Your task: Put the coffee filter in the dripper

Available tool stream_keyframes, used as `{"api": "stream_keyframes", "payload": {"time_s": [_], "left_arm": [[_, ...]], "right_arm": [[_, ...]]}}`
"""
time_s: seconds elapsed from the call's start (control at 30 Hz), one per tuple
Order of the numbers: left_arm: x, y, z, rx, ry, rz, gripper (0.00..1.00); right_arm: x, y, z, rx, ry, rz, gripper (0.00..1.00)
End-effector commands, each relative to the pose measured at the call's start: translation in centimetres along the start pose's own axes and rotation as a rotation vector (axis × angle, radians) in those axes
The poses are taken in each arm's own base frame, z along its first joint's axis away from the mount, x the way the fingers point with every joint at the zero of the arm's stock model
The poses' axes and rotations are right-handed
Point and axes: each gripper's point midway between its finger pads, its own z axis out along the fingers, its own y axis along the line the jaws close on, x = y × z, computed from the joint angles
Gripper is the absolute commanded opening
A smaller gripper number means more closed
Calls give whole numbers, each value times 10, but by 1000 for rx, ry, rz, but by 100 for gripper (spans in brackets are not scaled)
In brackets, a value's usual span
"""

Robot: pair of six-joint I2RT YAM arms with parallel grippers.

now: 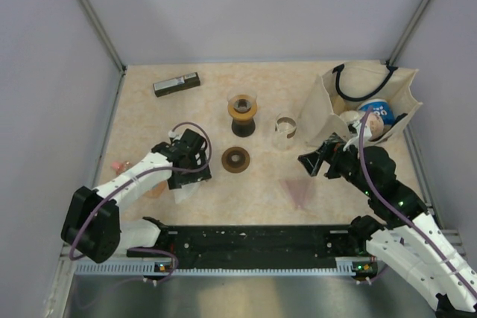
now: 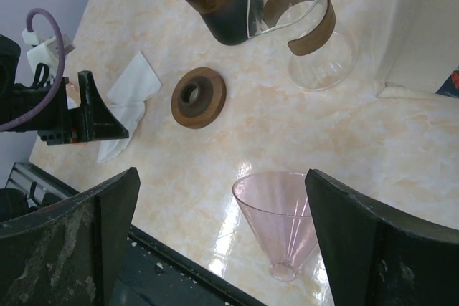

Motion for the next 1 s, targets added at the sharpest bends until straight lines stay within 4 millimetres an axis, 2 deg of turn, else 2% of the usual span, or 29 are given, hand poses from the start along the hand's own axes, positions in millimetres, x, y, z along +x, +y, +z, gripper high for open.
{"api": "stream_keyframes", "payload": {"time_s": [0.0, 0.17, 0.47, 0.67, 0.87, 0.97], "left_arm": [[-5, -12, 7, 42, -10, -1, 92], [-6, -18, 18, 30, 21, 23, 82], [-5, -11, 28, -11, 34, 14, 50], [-5, -3, 30, -61, 42, 17, 53], [-16, -6, 26, -79, 26, 31, 56], [-19, -10, 25, -75, 33, 44, 60]], "right_arm": [[-8, 0, 2, 6, -30, -15, 99], [-7, 0, 1, 4, -27, -17, 99], [-9, 1, -1, 4, -30, -15, 99], [-9, 1, -2, 3, -30, -14, 99], [-7, -1, -1, 7, -25, -13, 99], [-8, -1, -1, 5, -28, -18, 99]]}}
